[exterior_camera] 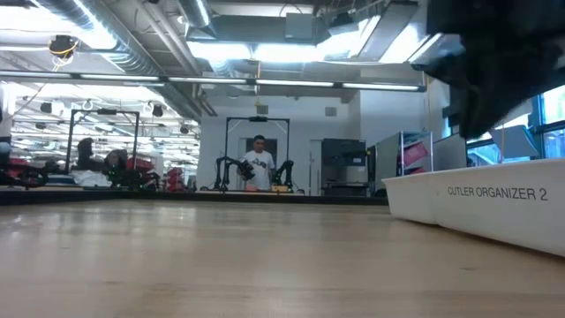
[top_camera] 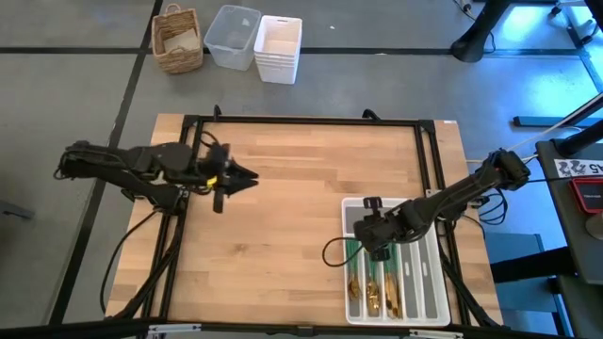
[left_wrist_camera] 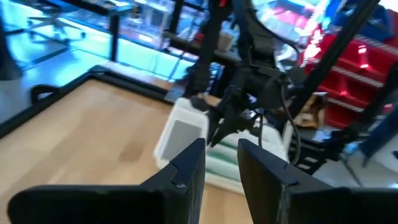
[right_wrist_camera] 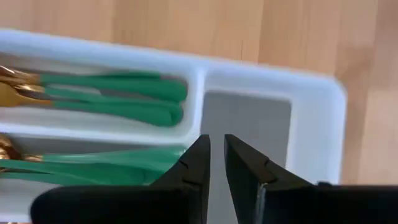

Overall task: Sort silverware
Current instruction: Return to Home Position

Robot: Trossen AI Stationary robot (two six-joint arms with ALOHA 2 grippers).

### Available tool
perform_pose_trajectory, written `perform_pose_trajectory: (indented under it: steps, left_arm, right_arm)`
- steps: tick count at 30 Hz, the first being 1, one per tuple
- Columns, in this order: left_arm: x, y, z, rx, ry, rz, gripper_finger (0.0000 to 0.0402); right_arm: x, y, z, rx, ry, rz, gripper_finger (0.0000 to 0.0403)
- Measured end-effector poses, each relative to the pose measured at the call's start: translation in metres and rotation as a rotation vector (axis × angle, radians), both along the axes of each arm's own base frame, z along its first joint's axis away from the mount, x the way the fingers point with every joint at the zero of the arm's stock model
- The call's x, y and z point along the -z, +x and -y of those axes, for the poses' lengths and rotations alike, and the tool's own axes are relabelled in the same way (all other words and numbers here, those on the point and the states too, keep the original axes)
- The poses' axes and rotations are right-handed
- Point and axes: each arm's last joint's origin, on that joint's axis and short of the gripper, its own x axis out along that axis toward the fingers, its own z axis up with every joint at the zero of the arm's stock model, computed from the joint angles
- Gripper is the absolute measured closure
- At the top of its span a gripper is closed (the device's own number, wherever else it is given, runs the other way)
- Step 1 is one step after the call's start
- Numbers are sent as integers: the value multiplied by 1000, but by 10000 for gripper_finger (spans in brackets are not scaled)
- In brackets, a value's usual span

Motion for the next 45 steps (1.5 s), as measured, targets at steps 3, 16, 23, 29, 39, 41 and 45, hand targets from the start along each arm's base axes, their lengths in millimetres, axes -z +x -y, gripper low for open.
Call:
perform_pose_trajectory:
  steps: [3,16,23,29,39,41,45]
  left_arm:
    - [1,-13,-1,-41,13,-37,314]
    - [4,-18,-1,-62,36,-79,314]
    - [3,-27,-3,-58,52,-81,314]
    - [0,-36,-5,-58,49,-59,314]
    - [-3,-41,-6,-59,45,-41,314]
    - [-3,-41,-6,-59,45,-41,314]
    - [-2,-41,-6,-58,46,-47,314]
  right_arm:
    - [13,-3,2,49,19,-1,352]
    - [29,-8,3,97,49,-24,352]
    - [31,-14,-10,95,93,-43,352]
    - [30,-20,-23,83,66,-1,352]
    - [35,-12,-8,214,-54,32,352]
    - [39,-11,-9,208,-53,9,352]
    - [47,-9,-12,198,-37,-26,352]
